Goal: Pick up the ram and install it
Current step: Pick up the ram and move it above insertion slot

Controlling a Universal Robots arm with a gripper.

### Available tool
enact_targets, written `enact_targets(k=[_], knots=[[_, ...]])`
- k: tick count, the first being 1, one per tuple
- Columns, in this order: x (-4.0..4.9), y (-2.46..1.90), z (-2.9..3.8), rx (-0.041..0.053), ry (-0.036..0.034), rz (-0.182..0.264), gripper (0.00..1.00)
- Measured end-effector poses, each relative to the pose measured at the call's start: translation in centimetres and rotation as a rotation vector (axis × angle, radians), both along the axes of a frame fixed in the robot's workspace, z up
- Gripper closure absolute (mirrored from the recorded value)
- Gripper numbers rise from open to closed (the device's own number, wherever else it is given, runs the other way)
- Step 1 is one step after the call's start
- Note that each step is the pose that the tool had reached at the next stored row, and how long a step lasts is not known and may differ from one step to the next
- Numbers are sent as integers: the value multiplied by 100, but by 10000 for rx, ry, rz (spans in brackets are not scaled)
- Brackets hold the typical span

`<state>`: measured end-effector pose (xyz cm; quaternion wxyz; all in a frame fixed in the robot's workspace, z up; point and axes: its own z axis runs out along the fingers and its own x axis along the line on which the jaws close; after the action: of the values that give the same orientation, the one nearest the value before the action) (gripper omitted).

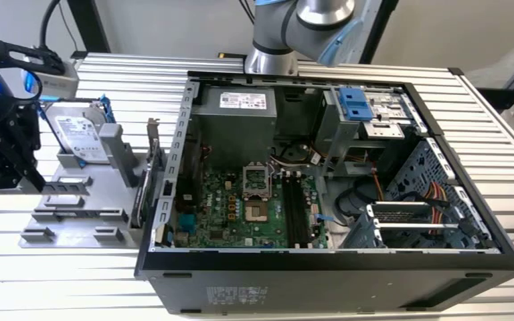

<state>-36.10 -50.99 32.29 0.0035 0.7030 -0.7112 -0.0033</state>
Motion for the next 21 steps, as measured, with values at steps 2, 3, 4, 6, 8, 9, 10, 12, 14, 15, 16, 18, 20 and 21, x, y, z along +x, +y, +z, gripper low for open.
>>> enact_targets(k=[2, 3, 4, 6, 8, 9, 10, 12, 14, 15, 16, 18, 20, 21], knots=[[0, 0, 14, -1, 1, 0, 100], [0, 0, 20, 0, 0, 0, 100], [0, 0, 26, 0, 0, 0, 100], [0, 0, 39, 0, 0, 0, 100], [0, 0, 52, 0, 1, 0, 100], [0, 0, 58, 0, 0, 0, 100], [0, 0, 64, 0, 0, 0, 100], [0, 0, 77, 0, 1, 0, 100], [0, 0, 90, 0, 0, 0, 100], [0, 0, 96, 1, 0, 0, 100], [0, 0, 103, 0, 0, 0, 100], [0, 0, 119, -1, 1, 1, 100], [0, 0, 135, 0, 0, 1, 100], [0, 0, 144, -1, 1, 1, 100]])
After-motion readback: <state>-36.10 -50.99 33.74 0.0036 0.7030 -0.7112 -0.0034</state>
